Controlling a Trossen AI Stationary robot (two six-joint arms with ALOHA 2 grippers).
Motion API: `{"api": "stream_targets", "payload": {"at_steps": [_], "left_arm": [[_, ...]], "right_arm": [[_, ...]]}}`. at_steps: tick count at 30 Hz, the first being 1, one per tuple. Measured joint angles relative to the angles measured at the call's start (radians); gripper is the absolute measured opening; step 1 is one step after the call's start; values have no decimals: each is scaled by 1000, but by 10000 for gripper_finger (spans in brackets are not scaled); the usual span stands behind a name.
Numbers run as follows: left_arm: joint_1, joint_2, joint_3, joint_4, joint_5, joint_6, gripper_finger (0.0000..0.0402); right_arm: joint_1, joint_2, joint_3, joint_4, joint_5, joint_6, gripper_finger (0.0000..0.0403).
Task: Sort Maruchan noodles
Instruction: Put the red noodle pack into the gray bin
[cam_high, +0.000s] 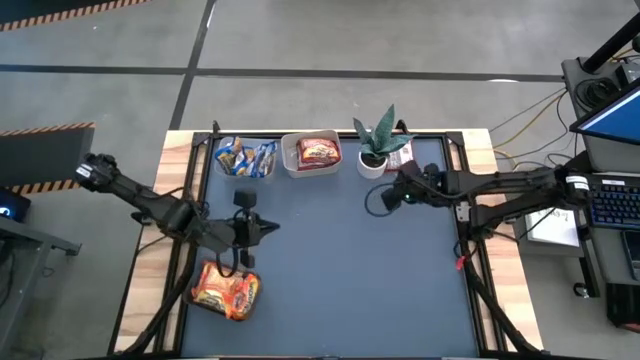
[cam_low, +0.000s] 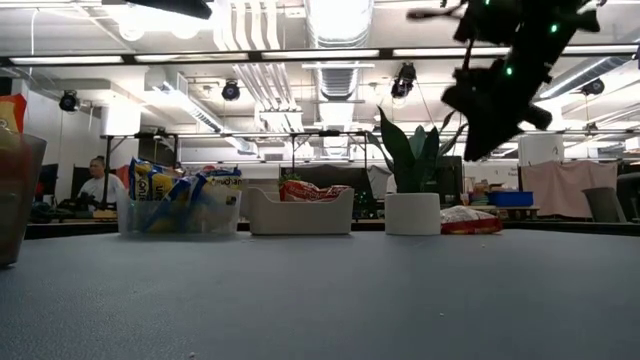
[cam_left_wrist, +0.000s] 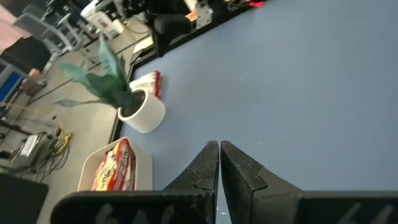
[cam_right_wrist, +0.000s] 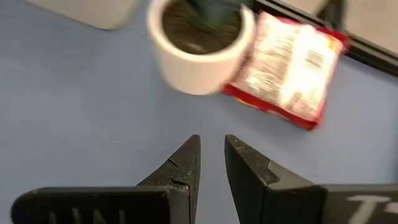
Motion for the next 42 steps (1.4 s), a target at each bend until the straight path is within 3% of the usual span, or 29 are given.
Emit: {"api": "stream_targets", "payload": {"at_steps": [6,15,19,32,42], "left_arm": [[24,0,0,1,0,0,0],[24,0,0,1,0,33,0],[24,0,0,1,-1,45,0],[24,4,0,36,-1,49,0],[24,5,0,52,-1,52,0]], "right_arm": [[-168,3,-73,41,-2,-27,63],[-438,13,-203,363,-114,-122,63],[-512,17,-247,445,-117,-156,63],[-572,91,-434,912,-101,-160,63],[-573,234,-489,1053,-77,-135,63]]}}
